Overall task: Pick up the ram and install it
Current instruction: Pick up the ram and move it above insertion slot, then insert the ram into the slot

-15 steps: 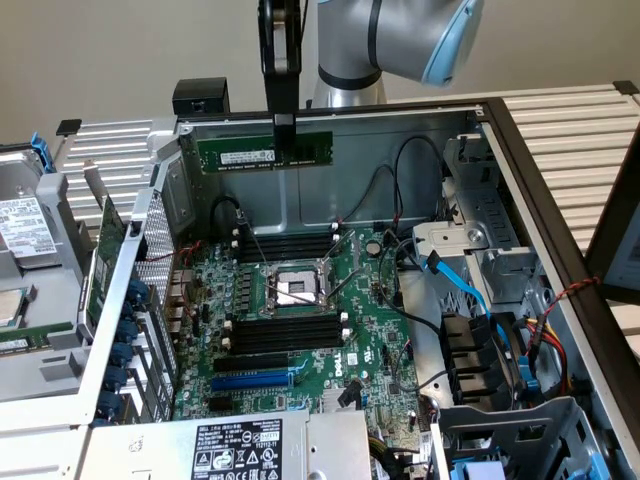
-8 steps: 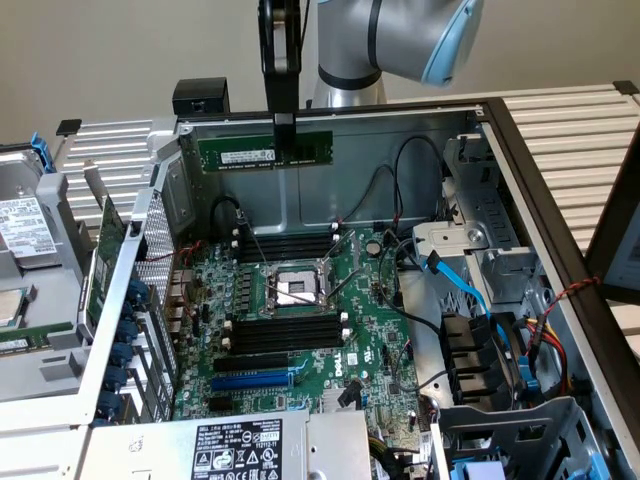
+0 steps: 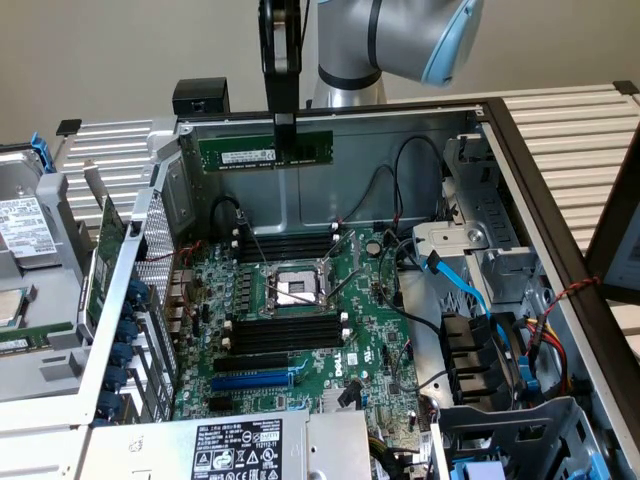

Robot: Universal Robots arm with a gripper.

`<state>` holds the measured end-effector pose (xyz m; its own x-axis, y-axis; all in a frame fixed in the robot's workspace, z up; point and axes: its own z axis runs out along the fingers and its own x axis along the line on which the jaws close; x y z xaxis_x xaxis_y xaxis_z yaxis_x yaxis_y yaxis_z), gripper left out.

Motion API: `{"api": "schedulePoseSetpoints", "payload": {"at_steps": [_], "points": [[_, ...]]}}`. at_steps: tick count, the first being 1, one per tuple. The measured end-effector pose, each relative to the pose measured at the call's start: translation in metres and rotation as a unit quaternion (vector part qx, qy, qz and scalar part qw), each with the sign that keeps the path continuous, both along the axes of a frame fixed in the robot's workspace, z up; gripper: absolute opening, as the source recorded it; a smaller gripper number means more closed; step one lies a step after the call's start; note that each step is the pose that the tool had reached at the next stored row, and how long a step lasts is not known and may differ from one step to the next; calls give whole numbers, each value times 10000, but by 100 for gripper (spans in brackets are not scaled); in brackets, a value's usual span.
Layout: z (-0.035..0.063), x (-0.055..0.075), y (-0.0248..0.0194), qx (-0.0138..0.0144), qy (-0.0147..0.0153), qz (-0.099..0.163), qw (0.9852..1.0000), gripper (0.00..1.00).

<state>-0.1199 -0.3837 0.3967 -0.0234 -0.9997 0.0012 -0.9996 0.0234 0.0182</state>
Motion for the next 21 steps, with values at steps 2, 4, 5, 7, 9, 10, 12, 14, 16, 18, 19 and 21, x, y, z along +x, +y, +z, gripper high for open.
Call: {"api": "schedulePoseSetpoints", "payload": {"at_steps": [2, 4, 5, 7, 9, 10, 12, 14, 16, 18, 19, 21], "points": [[-2, 0, 0, 7, 0, 0, 10000, 13], [-5, 0, 0, 9, 0, 0, 10000, 13], [-9, 0, 0, 10, 0, 0, 10000, 13], [-26, 0, -1, 14, 0, 0, 10000, 13], [-47, 0, 0, 17, 0, 0, 10000, 13], [-57, 0, 0, 21, 0, 0, 10000, 13], [-77, 0, 0, 27, 0, 0, 10000, 13], [-95, 1, -2, 39, 0, 0, 10000, 13], [-110, 0, -9, 69, 0, 0, 10000, 13], [-122, 0, -18, 110, 0, 0, 9999, 13], [-126, 0, -22, 138, 0, 0, 9999, 13], [-134, -1, -36, 198, 0, 0, 9998, 13]]}}
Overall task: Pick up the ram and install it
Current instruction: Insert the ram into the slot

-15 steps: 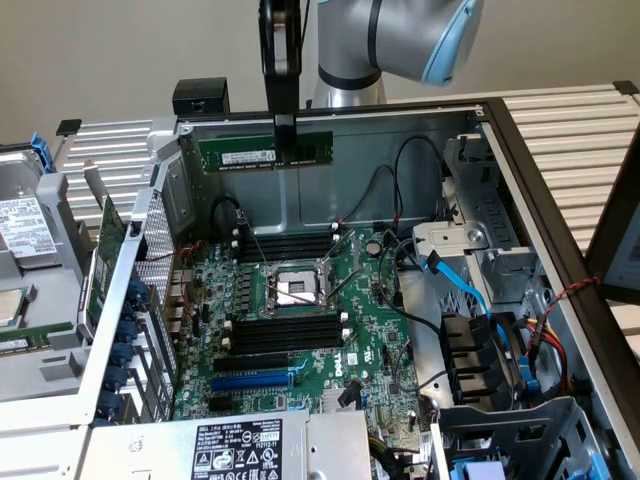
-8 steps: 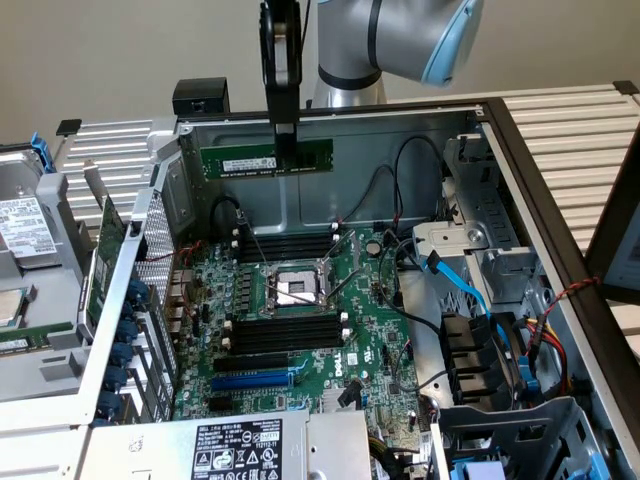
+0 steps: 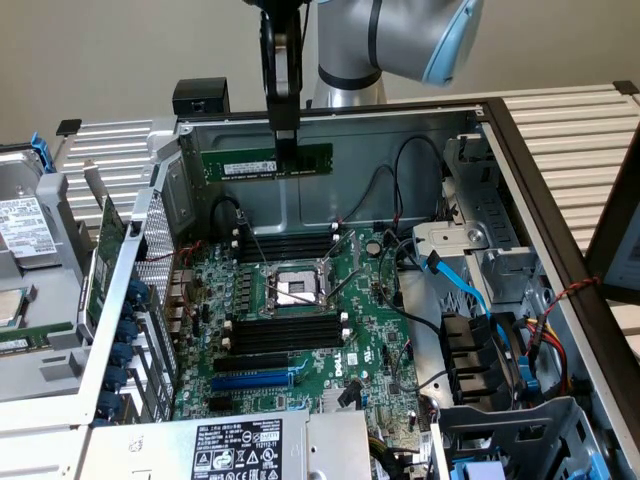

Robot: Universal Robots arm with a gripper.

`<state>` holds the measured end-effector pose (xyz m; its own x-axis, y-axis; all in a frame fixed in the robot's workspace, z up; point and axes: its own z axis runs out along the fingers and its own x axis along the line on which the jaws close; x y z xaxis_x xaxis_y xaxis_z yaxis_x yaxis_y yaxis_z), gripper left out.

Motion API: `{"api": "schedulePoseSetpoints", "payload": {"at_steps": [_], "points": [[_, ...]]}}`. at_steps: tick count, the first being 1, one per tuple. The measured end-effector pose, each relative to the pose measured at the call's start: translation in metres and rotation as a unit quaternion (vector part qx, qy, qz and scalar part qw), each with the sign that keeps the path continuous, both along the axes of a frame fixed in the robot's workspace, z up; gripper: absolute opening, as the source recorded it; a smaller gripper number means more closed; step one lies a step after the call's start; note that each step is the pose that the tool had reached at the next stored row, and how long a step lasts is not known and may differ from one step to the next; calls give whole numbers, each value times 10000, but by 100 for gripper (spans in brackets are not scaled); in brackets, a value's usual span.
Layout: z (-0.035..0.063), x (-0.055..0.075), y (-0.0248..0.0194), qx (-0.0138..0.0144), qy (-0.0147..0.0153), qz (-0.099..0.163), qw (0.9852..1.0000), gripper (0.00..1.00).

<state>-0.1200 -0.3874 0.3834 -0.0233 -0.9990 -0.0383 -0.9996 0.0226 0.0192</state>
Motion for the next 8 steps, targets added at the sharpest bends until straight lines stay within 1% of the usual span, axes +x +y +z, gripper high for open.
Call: {"api": "schedulePoseSetpoints", "payload": {"at_steps": [2, 8], "points": [[-9, -1, -10, 11, 0, 0, 10000, 13], [-34, 0, -53, 9, 1, 0, 10000, 13]]}}
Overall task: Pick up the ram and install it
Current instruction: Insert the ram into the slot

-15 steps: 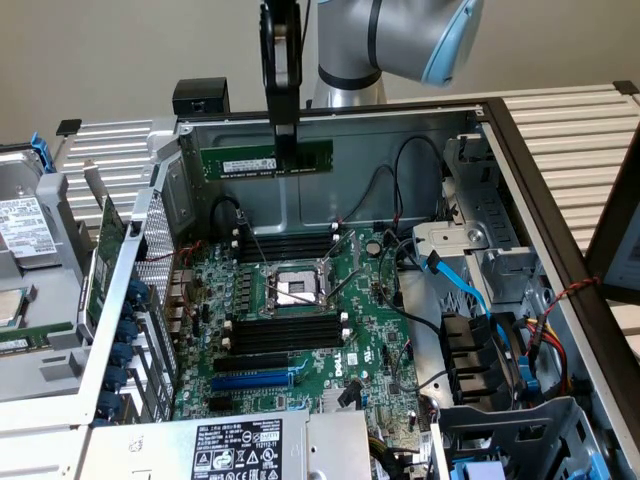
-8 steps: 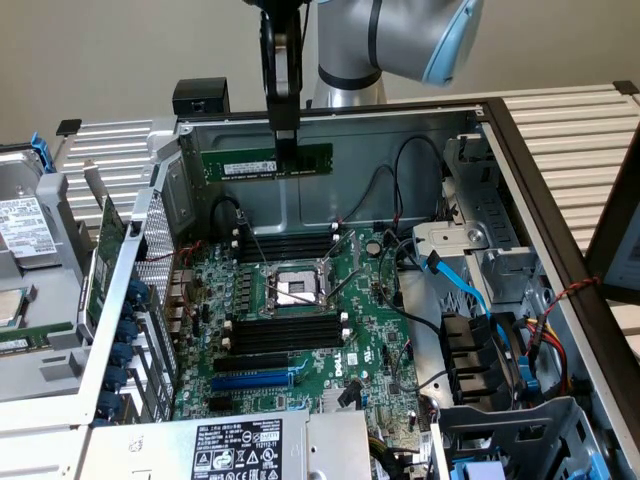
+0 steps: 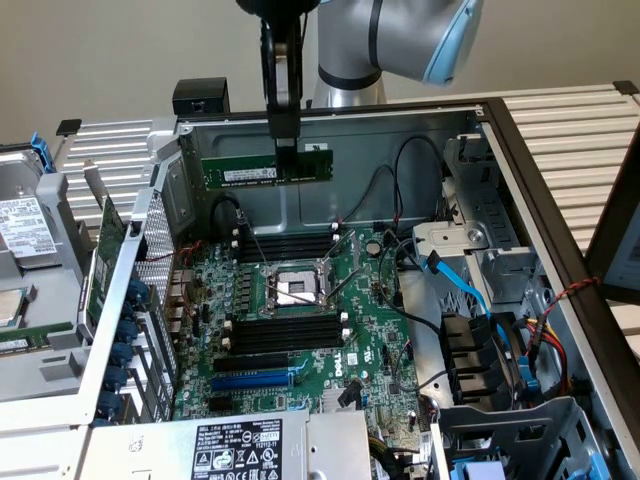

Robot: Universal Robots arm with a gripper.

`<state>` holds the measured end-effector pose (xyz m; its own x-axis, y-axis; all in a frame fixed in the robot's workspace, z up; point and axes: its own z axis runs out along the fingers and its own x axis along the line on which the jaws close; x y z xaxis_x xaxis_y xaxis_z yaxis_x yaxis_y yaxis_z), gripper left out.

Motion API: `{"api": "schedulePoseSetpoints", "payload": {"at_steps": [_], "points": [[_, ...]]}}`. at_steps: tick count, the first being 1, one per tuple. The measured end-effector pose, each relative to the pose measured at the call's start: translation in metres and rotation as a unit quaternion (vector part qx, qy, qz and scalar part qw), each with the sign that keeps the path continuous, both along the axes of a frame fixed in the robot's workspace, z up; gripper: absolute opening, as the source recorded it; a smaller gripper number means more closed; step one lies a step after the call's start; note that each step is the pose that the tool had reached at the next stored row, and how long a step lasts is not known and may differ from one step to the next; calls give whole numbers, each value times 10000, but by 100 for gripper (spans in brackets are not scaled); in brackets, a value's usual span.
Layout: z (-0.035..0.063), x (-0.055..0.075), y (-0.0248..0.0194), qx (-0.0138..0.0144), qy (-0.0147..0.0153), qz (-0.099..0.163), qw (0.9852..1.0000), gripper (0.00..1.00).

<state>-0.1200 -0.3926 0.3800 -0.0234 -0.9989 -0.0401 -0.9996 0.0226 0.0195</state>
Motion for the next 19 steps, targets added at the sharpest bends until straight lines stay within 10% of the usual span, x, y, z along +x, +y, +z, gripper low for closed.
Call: {"api": "schedulePoseSetpoints", "payload": {"at_steps": [3, 8, 19], "points": [[-26, -1, -11, -20, 1, -1, 10000, 13], [-56, 0, -14, -149, -2, 0, 9999, 13], [-444, 35, -58, -172, -3, 0, 9999, 13]]}}
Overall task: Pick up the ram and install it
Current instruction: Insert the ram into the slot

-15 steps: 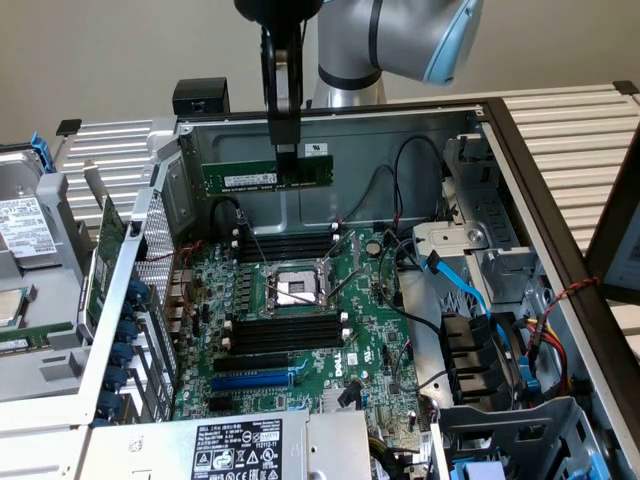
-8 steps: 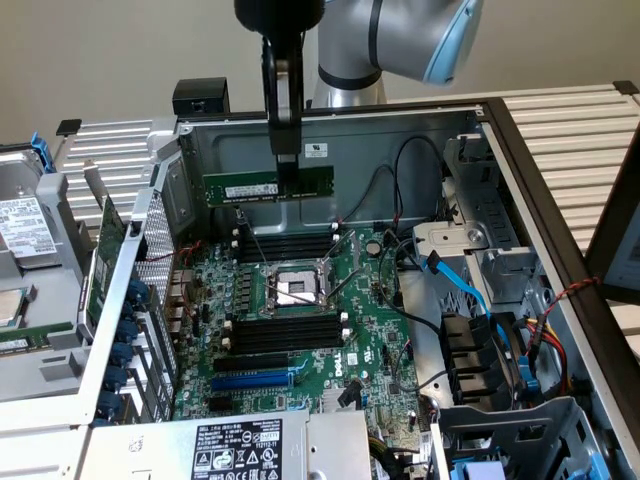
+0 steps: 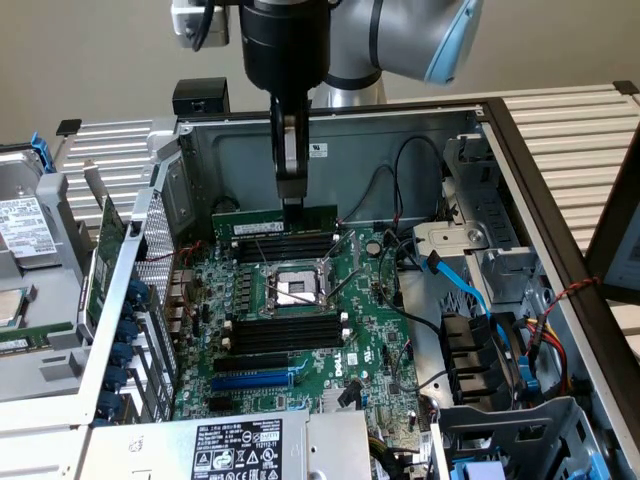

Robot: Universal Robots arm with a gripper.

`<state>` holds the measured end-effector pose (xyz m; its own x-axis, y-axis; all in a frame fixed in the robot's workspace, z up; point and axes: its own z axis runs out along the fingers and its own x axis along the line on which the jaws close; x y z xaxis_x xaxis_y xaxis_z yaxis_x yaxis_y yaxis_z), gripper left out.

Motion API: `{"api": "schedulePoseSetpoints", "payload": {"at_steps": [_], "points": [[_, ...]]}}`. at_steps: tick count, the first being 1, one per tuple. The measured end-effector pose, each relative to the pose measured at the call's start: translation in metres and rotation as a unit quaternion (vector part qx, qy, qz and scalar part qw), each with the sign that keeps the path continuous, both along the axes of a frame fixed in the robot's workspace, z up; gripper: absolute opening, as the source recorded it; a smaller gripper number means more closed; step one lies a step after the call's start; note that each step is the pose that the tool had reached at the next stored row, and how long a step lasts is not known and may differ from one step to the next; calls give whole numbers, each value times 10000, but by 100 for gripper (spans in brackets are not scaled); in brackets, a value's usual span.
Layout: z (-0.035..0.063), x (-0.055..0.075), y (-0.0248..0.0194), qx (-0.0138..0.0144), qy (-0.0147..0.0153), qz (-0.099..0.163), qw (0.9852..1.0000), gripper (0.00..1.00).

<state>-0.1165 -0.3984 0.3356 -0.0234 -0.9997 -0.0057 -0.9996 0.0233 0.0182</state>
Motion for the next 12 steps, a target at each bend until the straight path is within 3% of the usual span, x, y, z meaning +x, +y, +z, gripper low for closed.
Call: {"api": "schedulePoseSetpoints", "payload": {"at_steps": [5, 12], "points": [[-54, 0, 0, -67, 0, -5, 10000, 13], [-177, 3, 0, -70, 0, -5, 10000, 13]]}}
